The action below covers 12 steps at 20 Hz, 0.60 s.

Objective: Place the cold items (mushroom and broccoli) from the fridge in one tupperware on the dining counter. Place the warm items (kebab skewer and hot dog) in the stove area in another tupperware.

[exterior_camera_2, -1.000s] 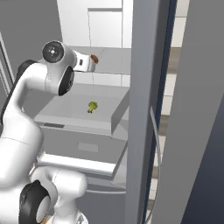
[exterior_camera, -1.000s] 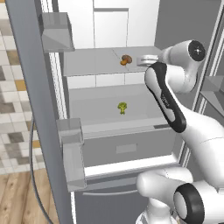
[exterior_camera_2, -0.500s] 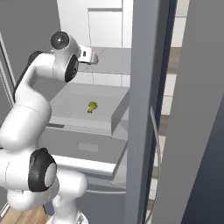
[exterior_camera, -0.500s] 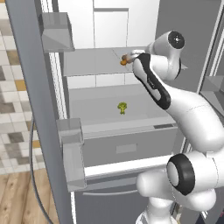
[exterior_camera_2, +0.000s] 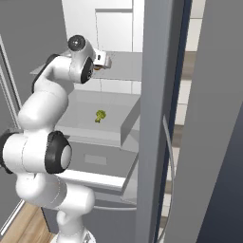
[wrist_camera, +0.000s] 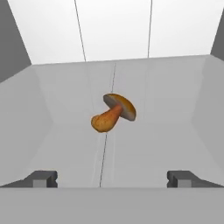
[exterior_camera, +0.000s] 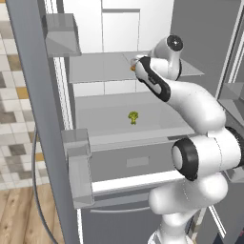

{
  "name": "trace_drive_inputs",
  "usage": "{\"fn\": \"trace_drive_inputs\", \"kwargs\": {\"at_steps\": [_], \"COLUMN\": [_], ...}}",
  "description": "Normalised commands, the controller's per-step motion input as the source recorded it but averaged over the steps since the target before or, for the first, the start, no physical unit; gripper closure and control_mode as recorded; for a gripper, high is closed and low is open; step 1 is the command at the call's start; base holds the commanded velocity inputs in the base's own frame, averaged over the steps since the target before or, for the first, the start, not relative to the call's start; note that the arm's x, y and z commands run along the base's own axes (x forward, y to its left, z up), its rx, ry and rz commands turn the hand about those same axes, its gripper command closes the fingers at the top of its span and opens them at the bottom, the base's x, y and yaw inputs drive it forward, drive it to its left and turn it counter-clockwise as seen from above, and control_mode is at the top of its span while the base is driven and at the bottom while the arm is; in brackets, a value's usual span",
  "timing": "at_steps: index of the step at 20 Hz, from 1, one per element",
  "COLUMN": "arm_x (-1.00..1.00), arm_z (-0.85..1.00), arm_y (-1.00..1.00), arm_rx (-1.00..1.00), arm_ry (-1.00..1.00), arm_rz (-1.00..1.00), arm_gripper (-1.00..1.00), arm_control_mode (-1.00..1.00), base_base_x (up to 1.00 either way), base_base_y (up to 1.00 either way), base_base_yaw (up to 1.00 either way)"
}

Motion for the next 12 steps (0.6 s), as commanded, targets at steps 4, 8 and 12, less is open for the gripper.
{"fn": "trace_drive_inputs", "kwargs": {"at_steps": [4,8,12], "arm_x": [0.85,0.75,0.59], "arm_z": [-0.40,-0.21,-0.08], "arm_y": [0.08,0.10,0.13], "arm_rx": [-0.08,-0.03,0.00], "arm_ry": [0.08,0.01,0.00], "arm_rz": [0.00,0.00,-0.02], "arm_gripper": [-1.00,-1.00,-1.00], "arm_control_mode": [-1.00,-1.00,-1.00], "base_base_x": [0.00,0.00,0.00], "base_base_y": [0.00,0.00,0.00], "base_base_yaw": [0.00,0.00,0.00]}}
